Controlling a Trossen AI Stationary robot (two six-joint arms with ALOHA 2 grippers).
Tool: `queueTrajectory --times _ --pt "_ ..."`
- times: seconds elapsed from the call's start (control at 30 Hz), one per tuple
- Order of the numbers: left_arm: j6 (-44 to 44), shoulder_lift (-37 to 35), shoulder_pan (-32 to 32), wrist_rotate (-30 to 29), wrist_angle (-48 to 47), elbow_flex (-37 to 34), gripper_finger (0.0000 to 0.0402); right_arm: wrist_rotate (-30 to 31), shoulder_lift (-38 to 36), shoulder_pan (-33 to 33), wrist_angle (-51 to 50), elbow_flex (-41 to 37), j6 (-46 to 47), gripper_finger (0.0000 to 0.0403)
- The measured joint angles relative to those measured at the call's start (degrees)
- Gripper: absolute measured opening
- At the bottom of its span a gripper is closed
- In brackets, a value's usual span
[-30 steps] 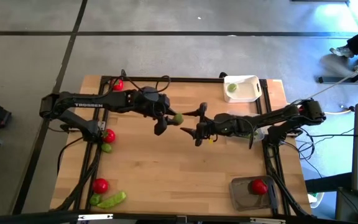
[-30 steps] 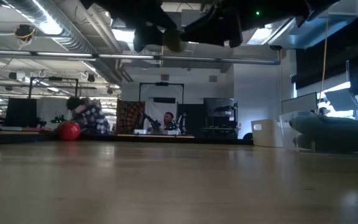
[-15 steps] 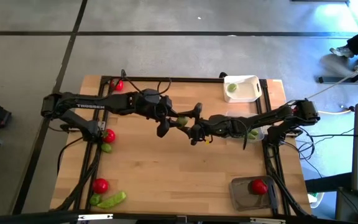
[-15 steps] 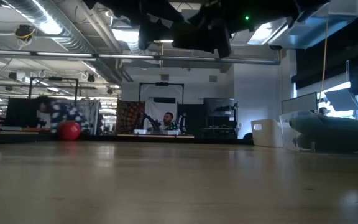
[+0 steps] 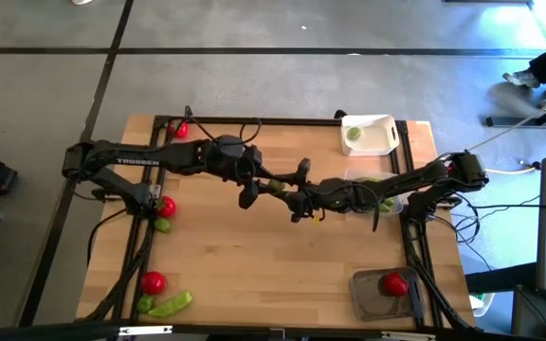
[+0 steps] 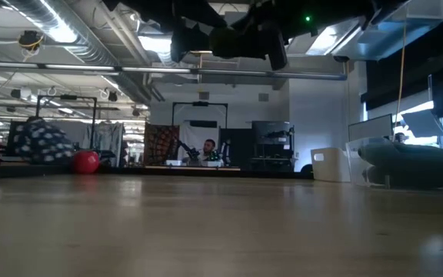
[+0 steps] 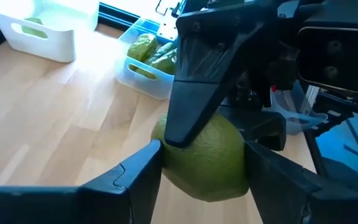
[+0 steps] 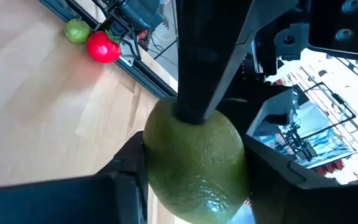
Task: Sort produce into baskets
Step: Put the top lime into the white bin
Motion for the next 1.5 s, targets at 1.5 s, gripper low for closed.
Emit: queueTrajectory --times 1.5 --pt "4.07 -4.73 1.47 -31.3 -24.66 -0.11 0.0265 13.98 -16.75 -16.08 -41.43 0.04 36.45 0.0172"
